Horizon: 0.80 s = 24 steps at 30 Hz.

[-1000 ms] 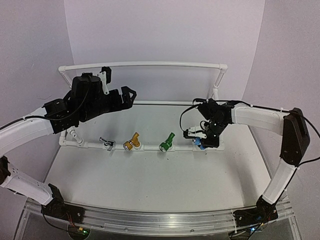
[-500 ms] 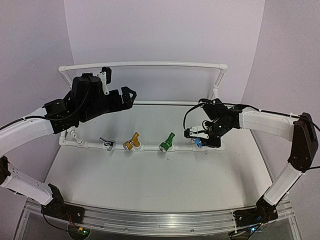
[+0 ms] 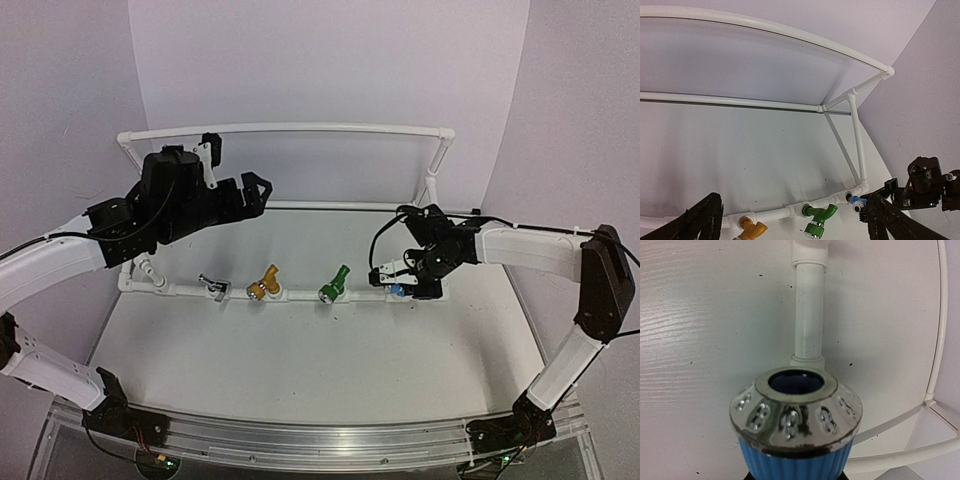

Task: Install the water faucets
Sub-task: Screw the water faucet onto the adaptor.

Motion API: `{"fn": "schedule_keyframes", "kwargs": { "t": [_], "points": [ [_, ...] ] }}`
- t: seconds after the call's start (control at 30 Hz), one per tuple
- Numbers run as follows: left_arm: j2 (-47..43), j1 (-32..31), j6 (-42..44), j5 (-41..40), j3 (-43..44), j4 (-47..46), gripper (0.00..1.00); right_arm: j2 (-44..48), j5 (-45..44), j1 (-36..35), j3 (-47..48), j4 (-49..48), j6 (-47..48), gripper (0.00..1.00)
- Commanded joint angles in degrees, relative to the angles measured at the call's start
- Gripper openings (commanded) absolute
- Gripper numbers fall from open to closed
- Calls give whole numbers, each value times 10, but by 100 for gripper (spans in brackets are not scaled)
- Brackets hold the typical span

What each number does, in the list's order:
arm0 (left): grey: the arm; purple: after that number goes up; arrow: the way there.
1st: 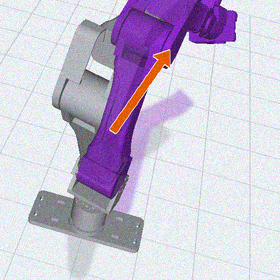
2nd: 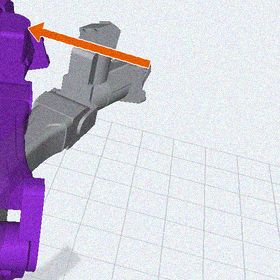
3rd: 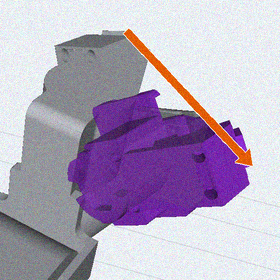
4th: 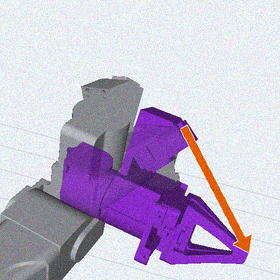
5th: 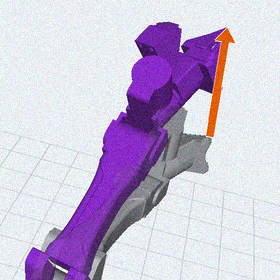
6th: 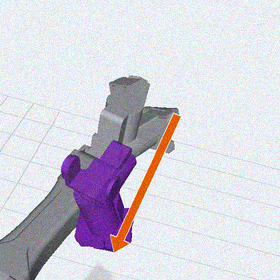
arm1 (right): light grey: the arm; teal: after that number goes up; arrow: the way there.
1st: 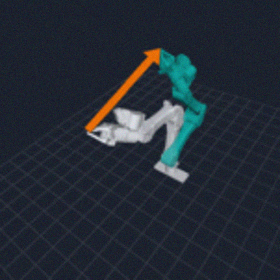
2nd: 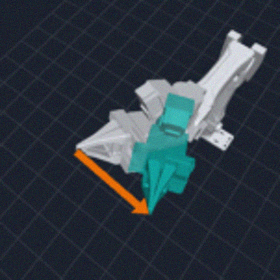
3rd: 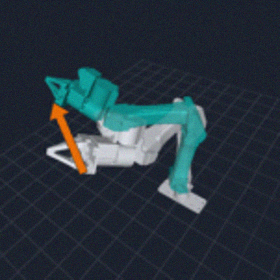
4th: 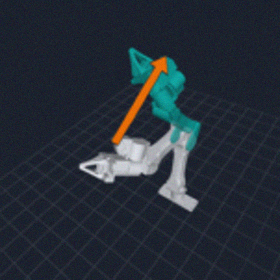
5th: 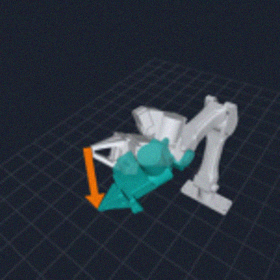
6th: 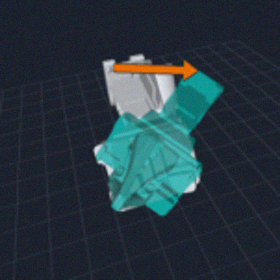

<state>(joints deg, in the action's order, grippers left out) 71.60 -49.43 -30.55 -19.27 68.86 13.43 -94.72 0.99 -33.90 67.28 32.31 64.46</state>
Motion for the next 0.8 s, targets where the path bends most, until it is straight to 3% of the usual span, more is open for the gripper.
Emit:
{"fn": "schedule_keyframes", "kwargs": {
  "t": [0.0, 0.4, 0.77],
  "points": [
    [-19, 3, -5, -6, 6, -12, 99, -8, -10, 10, -4, -30, 33, 0],
    [-19, 3, -5, -7, 5, -10, 99, -33, -11, 16, 39, -49, 56, 0],
    [-24, 3, -7, -9, 2, -8, 99, 9, 41, 21, 6, -21, 74, 0]
  ]
}}
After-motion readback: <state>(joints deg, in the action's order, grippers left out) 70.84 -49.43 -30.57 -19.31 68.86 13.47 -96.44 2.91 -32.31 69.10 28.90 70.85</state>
